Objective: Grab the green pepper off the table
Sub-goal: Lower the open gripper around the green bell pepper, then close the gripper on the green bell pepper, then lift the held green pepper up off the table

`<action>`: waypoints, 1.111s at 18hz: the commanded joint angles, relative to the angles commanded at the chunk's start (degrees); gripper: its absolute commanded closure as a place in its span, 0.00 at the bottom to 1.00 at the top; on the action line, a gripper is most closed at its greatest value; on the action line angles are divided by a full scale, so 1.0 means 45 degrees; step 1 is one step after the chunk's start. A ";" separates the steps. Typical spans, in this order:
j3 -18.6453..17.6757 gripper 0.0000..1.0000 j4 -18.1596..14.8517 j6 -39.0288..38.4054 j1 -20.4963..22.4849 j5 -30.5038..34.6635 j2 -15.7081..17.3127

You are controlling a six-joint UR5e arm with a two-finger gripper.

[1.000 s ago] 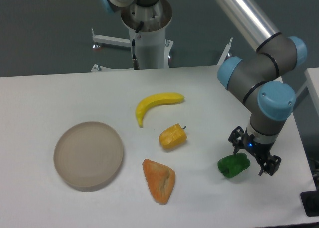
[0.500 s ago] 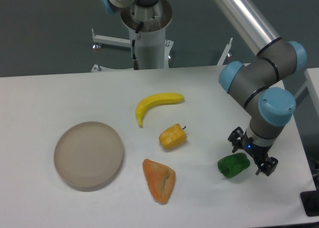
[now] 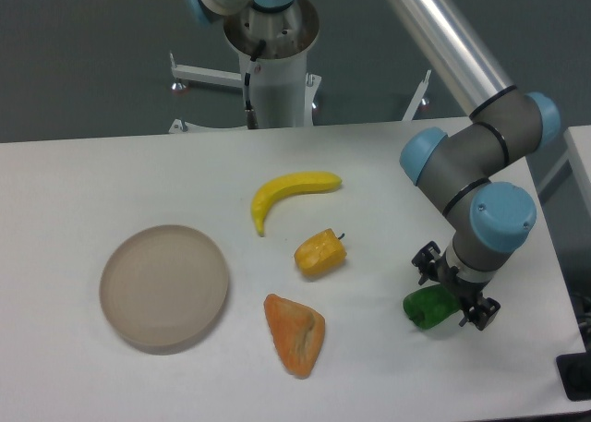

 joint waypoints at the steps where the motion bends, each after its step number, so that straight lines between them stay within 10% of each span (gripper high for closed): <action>1: -0.0039 0.00 0.0000 0.0000 -0.0020 -0.0019 -0.0039; 2: -0.0040 0.00 0.0019 0.0000 -0.0020 -0.0020 -0.0078; 6: -0.0040 0.98 -0.0058 0.0000 -0.0020 -0.0176 0.0077; 12: -0.0079 0.97 -0.2086 -0.0781 0.0078 -0.0176 0.1598; 20: -0.2030 0.96 -0.2168 -0.0781 0.0117 -0.0956 0.3769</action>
